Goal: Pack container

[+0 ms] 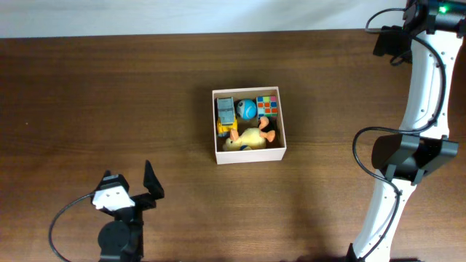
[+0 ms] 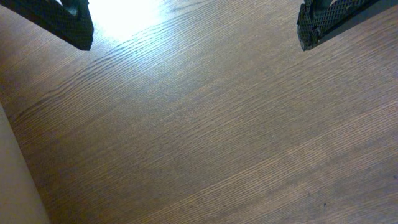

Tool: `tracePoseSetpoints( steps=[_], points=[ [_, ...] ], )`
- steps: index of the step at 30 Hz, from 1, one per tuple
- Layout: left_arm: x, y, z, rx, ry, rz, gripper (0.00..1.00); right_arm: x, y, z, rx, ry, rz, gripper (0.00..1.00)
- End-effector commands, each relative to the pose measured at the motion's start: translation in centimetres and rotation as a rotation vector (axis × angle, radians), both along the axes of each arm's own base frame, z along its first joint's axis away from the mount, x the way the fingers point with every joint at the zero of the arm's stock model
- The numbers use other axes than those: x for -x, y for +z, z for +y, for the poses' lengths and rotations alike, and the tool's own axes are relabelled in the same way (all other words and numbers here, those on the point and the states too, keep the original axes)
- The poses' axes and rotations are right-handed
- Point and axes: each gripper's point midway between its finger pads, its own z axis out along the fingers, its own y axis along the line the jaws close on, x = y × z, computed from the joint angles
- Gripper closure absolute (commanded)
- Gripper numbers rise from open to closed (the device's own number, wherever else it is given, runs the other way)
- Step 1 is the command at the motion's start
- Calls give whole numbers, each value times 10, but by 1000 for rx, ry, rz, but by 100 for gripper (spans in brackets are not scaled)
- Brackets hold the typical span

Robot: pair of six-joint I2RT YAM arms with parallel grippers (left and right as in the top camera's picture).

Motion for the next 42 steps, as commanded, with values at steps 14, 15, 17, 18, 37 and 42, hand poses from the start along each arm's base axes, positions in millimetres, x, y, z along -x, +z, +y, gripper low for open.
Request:
tracePoseSetpoints(
  steps=[14,15,17,18,37,42],
  points=[
    [0,0,-16,-67,-116,-16,1,1,2,-1,1,-14,-8,1],
    [0,0,-16,-67,-116,-16,1,1,2,-1,1,-14,-8,1],
    [0,0,-16,-67,-116,-15,1,1,2,-1,1,-14,-8,1],
    [0,0,-16,-67,-116,-16,1,1,2,-1,1,-14,-8,1],
    [0,0,-16,-67,-116,-16,1,1,2,-1,1,-14,-8,1],
    [0,0,-16,-67,-116,-16,1,1,2,-1,1,-14,-7,1]
  ],
)
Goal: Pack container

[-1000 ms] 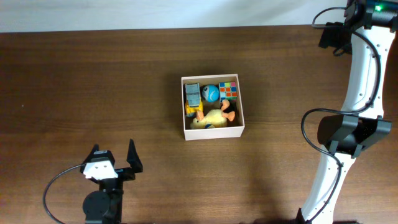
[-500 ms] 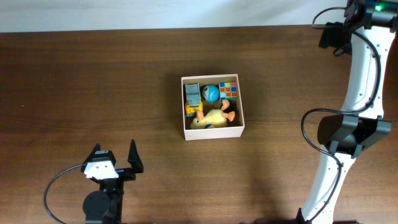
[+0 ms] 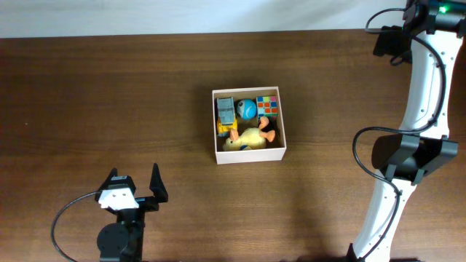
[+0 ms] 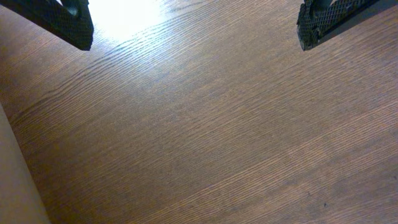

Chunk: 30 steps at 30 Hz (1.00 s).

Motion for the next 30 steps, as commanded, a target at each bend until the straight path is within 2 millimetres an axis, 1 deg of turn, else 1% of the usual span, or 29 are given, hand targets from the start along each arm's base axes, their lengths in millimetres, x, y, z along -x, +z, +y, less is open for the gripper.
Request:
tracePoseSetpoints(
  steps=[1,4,6,7,10,12,13,17,20,21,23,25,27,30],
  points=[
    [0,-1,-2,-18,-13,-2,1,1,2,-1,1,-14,-8,1],
    [0,-1,-2,-18,-13,-2,1,1,4,1,1,-12,-10,1],
    [0,-1,-2,-18,-13,-2,1,5,13,9,-7,2,-16,1],
    [0,-1,-2,-17,-13,-2,1,8,22,16,-10,23,-26,1],
    [0,-1,-2,-18,-13,-2,1,19,57,30,0,51,-81,1],
    [0,-1,-2,-18,-13,-2,1,31,82,45,-15,79,-127,1],
    [0,-1,-2,-18,-13,-2,1,38,98,55,-31,101,-162,2],
    [0,-1,-2,-18,-13,-2,1,60,153,81,-31,162,-309,1],
    [0,-1,-2,-18,-13,-2,1,78,185,99,-18,202,-428,1],
    [0,-1,-2,-18,-13,-2,1,84,193,104,-15,216,-466,1],
    [0,-1,-2,-18,-13,-2,1,99,203,116,-11,244,-546,1],
    [0,-1,-2,-18,-13,-2,1,114,204,123,-7,263,-611,1],
    [0,-1,-2,-18,-13,-2,1,132,198,128,-6,278,-673,1],
    [0,-1,-2,-18,-13,-2,1,162,177,134,-15,304,-762,1]
  ],
)
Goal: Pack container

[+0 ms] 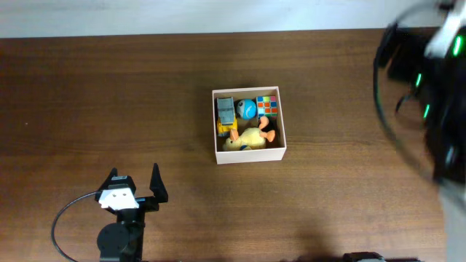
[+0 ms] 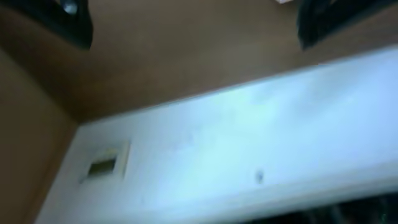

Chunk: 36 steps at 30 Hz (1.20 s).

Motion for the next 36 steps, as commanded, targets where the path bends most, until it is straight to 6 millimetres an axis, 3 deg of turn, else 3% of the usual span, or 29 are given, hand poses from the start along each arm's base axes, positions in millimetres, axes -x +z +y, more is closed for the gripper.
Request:
tracePoseSetpoints(
  steps=[1,7,12,23,36],
  points=[
    [0,0,-2,-14,-13,-5,1,26,-49,10,-17,43,7,2],
    [0,0,-2,-14,-13,-5,1,74,-107,15,-27,81,-143,1],
    [0,0,-2,-14,-13,-5,1,98,-157,22,-38,124,-187,1],
    [0,0,-2,-14,-13,-5,1,114,-228,33,-46,177,-190,1],
    [0,0,-2,-14,-13,-5,1,118,-277,36,-48,189,-165,1]
  ],
)
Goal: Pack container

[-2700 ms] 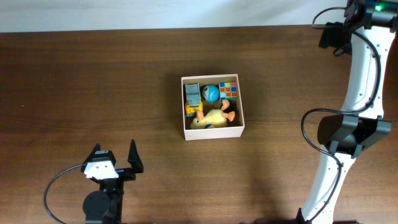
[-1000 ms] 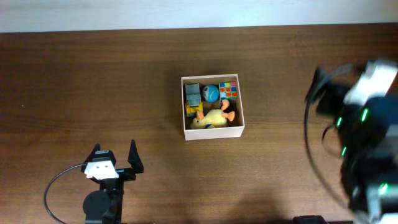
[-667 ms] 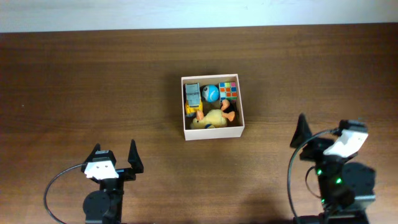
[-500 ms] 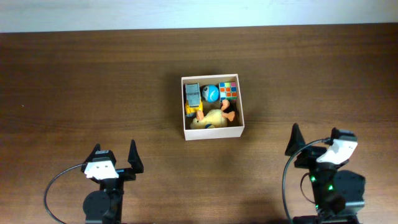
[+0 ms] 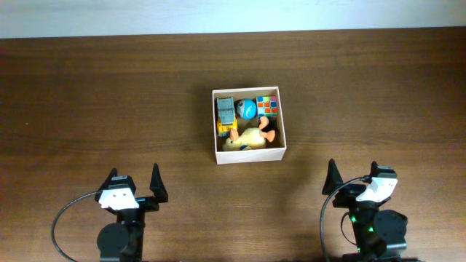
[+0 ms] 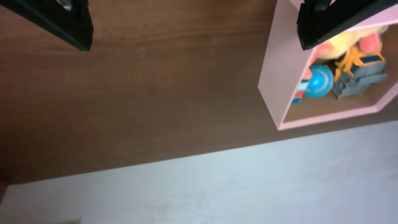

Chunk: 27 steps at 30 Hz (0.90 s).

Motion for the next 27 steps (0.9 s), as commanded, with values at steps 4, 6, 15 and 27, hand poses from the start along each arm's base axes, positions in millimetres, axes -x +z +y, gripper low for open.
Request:
tracePoseSetpoints(
  steps=[4,6,15,27],
  points=[
    [0,0,-2,-14,-12,-5,1,-1,-21,4,16,19,27,1],
    [0,0,-2,-14,-12,-5,1,-1,-25,4,53,28,35,1],
    [0,0,-2,-14,-12,-5,1,1,-18,13,162,104,-3,1],
    [0,0,-2,-14,-12,-5,1,1,-19,15,159,118,0,1]
  ],
)
